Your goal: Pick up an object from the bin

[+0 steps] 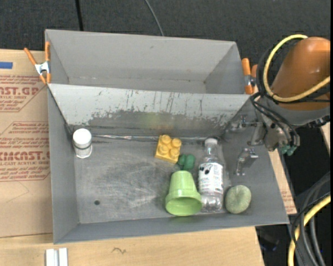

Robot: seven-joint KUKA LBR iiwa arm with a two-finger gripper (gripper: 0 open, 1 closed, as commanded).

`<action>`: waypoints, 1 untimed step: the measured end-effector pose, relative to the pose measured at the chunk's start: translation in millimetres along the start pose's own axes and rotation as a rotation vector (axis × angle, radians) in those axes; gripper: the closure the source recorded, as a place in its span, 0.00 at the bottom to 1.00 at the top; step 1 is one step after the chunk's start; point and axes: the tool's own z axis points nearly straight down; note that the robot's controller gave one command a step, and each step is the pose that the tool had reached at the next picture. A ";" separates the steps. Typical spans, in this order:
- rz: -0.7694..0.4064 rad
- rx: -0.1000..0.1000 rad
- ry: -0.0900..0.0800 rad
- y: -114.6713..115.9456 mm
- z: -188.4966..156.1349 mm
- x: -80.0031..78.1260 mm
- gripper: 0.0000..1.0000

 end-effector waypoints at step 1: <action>-0.213 0.000 -0.002 0.5 14.4 -4.8 0.00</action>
Offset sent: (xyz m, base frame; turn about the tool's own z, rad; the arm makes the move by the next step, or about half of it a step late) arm 0.0212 -0.0130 -0.0714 -0.5137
